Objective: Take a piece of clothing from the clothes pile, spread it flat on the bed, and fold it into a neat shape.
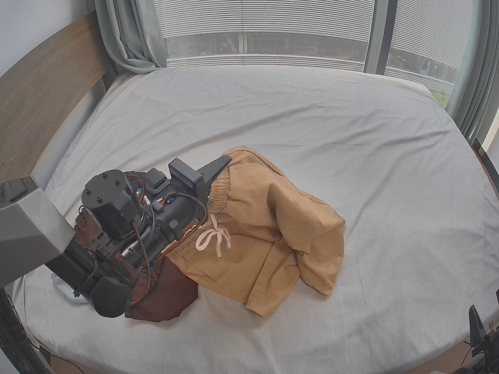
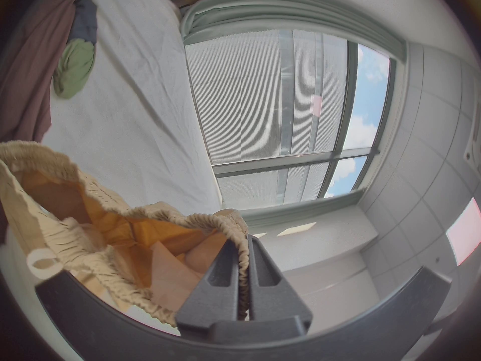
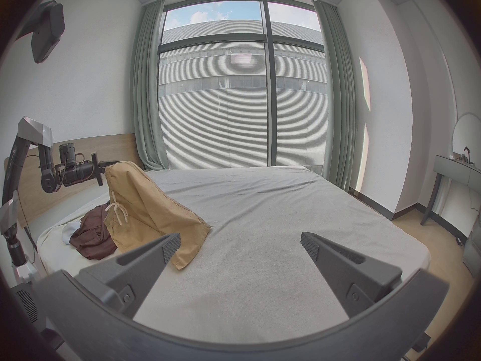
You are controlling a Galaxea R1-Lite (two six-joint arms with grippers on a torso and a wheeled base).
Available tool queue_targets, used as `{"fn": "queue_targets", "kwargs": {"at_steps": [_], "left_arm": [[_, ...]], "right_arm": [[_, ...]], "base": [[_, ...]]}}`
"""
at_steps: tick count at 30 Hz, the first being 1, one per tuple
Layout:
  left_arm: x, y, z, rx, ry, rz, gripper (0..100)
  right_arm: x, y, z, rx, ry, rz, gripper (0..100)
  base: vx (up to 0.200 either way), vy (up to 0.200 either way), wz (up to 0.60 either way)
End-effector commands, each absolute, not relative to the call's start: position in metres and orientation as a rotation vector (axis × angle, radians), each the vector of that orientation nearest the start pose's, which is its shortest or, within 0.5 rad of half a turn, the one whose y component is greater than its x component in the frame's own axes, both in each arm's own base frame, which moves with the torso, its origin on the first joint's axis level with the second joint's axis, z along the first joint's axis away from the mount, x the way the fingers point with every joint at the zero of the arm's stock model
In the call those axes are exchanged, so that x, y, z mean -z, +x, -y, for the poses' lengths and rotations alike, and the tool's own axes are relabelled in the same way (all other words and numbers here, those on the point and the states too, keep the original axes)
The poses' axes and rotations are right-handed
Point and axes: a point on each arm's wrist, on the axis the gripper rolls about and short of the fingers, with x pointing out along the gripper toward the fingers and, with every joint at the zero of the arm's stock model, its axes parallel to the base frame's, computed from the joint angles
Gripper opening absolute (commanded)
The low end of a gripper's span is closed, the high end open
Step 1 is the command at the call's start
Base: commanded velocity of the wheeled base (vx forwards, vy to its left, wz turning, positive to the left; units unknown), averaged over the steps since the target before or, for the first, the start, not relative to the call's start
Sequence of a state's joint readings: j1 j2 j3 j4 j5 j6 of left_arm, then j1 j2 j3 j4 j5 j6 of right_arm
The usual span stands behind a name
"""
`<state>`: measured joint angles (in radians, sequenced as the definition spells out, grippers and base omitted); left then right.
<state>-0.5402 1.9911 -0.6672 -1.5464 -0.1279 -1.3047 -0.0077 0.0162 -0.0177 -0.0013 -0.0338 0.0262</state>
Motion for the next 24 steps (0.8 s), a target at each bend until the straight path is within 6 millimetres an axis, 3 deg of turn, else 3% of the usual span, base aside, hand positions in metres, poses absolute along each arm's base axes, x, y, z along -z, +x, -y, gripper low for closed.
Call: {"fn": "queue_targets", "kwargs": {"at_steps": [1,6,20,24], "left_arm": [[-0.145,0.275,0.154,0.711,-1.205,-0.254,0],[-0.133,0.269,0.133,0.698,-1.039,-0.264,0],[-0.114,0.269,0.097,0.645,-0.858,-0.277,0],[-0.096,0.267,0.085,0.626,-0.772,-0.331,0]], "right_arm": [[-0.076,-0.022,0.001,0.041,0.026,-0.004,100],[-0.076,-0.022,0.001,0.041,0.026,-0.004,100],[-0.076,-0.022,0.001,0.040,0.024,-0.004,100],[-0.076,-0.022,0.000,0.037,0.023,-0.004,100]], "base": [[0.000,0.000,0.00],[0.000,0.000,0.00],[0.000,0.000,0.00],[0.000,0.000,0.00]]}}
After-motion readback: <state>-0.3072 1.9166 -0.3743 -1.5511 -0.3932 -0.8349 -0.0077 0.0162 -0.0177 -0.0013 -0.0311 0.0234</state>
